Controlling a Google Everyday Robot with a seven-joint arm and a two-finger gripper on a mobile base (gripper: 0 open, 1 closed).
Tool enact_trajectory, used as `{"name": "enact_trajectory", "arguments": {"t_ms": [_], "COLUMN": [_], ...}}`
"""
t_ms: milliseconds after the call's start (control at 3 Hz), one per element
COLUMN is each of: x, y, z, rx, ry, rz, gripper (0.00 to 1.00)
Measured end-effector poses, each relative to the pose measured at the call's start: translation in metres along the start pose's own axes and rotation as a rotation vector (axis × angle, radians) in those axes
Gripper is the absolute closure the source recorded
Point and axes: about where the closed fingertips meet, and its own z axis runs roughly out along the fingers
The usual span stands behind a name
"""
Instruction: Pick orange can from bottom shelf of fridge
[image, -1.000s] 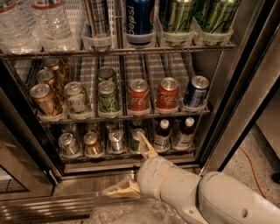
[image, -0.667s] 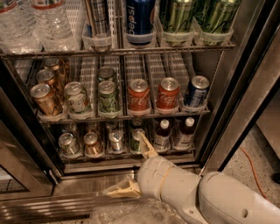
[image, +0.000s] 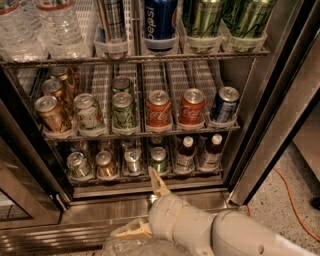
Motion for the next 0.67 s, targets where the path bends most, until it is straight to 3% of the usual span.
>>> {"name": "enact_trajectory", "arguments": {"t_ms": [333,667], "x": [0.032,0.057], "y": [0.016,0.023], "z": [0.015,0.023], "rx": [0.034,0.102], "ry": [0.001,-0.011], "rz": [0.015,0.011], "gripper": [0.00,0.00]}}
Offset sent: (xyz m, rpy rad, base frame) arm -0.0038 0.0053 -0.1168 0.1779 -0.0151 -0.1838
